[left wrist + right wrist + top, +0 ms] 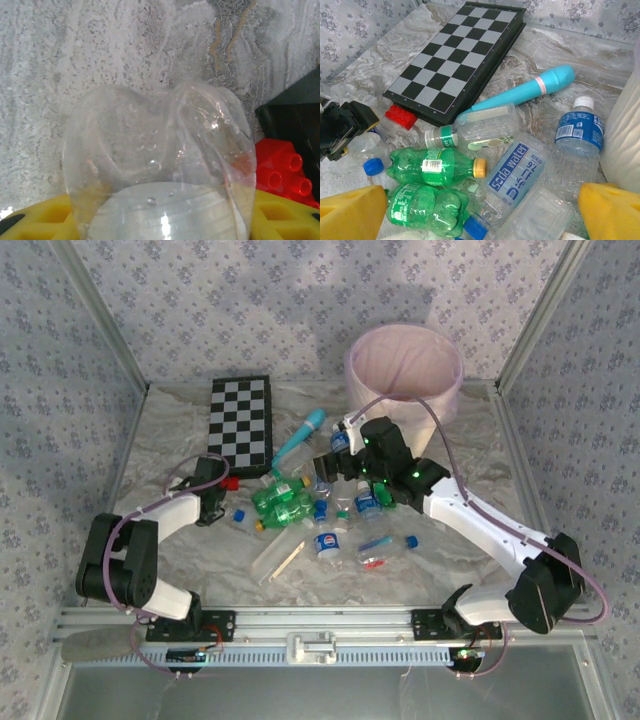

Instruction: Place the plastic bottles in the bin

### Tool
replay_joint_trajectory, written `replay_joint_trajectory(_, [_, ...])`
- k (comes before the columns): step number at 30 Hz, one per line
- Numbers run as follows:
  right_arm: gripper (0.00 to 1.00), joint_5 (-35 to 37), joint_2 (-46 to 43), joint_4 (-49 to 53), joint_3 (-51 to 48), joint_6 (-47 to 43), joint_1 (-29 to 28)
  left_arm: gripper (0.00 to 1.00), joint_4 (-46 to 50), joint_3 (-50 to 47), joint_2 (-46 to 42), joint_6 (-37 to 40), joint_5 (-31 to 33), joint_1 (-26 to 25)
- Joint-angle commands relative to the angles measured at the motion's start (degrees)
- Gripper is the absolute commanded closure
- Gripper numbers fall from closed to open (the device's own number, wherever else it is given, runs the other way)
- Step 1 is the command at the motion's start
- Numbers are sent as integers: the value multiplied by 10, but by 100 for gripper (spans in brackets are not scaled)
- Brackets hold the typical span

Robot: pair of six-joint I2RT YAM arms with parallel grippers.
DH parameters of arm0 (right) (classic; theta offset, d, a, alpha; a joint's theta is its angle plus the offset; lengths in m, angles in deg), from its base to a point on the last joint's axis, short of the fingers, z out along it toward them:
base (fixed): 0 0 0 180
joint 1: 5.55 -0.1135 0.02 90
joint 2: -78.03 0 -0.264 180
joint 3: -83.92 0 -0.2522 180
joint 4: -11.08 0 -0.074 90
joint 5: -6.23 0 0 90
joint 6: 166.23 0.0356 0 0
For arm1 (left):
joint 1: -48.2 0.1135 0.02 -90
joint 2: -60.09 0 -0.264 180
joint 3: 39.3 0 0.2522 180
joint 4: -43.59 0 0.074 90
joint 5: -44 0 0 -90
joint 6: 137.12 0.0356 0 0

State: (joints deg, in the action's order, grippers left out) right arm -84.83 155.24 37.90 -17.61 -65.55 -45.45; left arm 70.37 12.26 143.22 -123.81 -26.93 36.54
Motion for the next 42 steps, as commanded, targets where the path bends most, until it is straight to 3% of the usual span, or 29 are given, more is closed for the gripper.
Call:
replay_joint_trajectory(1, [0,-15,13,-4,23,-2,-8,45,-9,-10,-46,1,1,1])
replay_joint_trajectory(14, [0,-146,81,-59,57,11,-43,43,-179,-23,-208,159,-91,-70])
replay_joint_trajectory(25, [3,-227,153,-90,88,44,-75,43,-281,-3,-187,201,-155,-145])
replay_joint_trajectory(35, [6,-247,199,-77,103,51,-75,43,-351,-10,-186,204,-201,-155])
replay_joint_trajectory(42, [8,-237,220,-75,116,58,-72,43,-357,-10,-189,206,-198,-174])
